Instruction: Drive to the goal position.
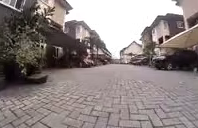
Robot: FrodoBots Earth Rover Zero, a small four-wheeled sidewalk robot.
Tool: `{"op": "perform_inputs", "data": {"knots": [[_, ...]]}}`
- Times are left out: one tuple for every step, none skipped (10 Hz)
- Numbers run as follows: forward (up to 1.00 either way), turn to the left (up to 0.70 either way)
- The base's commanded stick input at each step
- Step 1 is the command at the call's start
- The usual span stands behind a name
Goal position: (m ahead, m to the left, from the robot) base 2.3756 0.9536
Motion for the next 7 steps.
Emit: {"op": "perform_inputs", "data": {"knots": [[0.7,0.0],[0.7,0.0],[0.7,0.0],[0.7,0.0],[0.7,0.0],[0.7,0.0],[0.7,0.0]]}}
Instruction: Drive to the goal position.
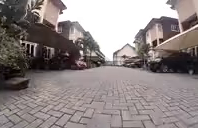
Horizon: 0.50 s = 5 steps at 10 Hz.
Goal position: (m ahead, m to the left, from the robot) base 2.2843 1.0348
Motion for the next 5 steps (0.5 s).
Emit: {"op": "perform_inputs", "data": {"knots": [[0.7,0.0],[0.7,0.0],[0.7,0.0],[0.7,0.0],[0.7,0.0]]}}
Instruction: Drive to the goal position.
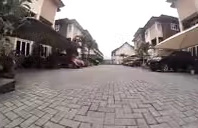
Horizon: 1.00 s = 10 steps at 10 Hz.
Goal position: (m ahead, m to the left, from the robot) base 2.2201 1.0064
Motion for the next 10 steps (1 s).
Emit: {"op": "perform_inputs", "data": {"knots": [[0.7,0.0],[0.7,0.0],[0.7,0.0],[0.7,0.0],[0.7,0.0],[0.7,0.0],[0.7,0.0],[0.7,0.0],[0.7,0.0],[0.7,0.0]]}}
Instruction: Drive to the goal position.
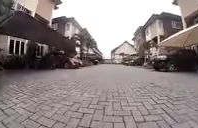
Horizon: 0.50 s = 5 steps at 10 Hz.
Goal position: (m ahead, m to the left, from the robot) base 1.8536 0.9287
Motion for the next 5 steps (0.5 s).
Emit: {"op": "perform_inputs", "data": {"knots": [[0.7,0.0],[0.7,0.0],[0.7,0.0],[0.7,0.0],[0.7,0.0]]}}
